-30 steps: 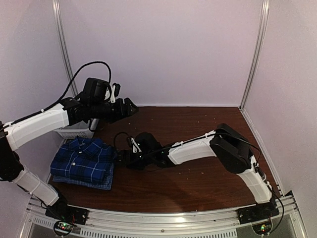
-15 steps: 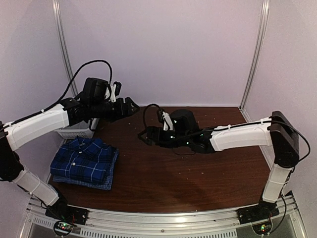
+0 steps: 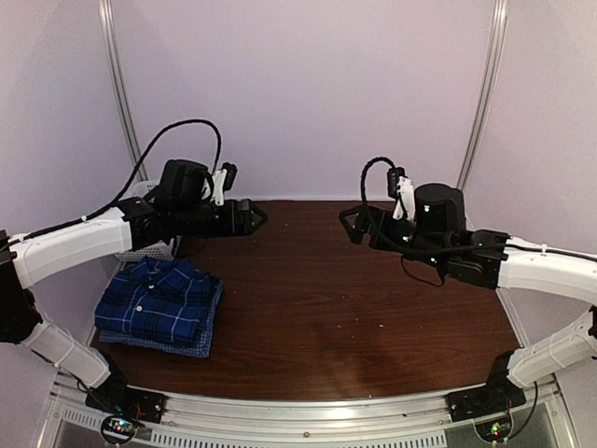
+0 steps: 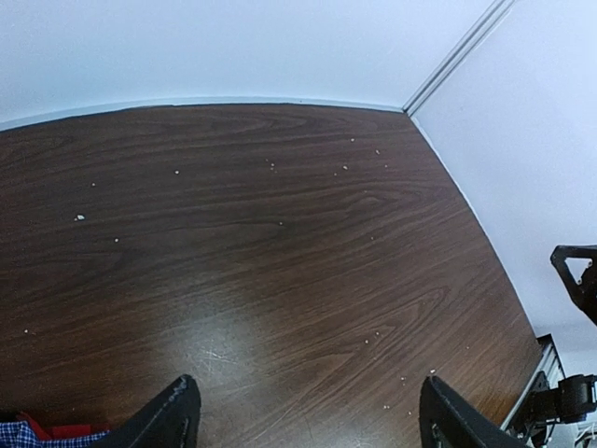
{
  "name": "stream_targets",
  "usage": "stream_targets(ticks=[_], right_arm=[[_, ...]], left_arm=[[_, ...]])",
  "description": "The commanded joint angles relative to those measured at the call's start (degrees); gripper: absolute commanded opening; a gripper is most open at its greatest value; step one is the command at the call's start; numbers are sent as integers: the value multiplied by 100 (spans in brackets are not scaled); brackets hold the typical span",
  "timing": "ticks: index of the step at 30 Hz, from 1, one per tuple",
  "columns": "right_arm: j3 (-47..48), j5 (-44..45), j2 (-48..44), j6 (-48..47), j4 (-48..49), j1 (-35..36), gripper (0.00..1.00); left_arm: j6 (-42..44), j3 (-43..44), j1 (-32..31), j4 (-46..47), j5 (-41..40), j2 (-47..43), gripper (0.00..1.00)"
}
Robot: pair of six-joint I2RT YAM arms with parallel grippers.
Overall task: Fold and stack the long sleeve shirts
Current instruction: Reset both arms
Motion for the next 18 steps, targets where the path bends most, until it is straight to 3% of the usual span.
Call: stream_targets(ticks=[1, 18], right_arm=[[-460, 823, -788, -122, -632, -27, 100], [-666, 1336, -1348, -44, -1142, -27, 100]], left_arm=[[460, -150, -167, 394, -229, -230, 82], [520, -434, -204, 506, -415, -433, 83]])
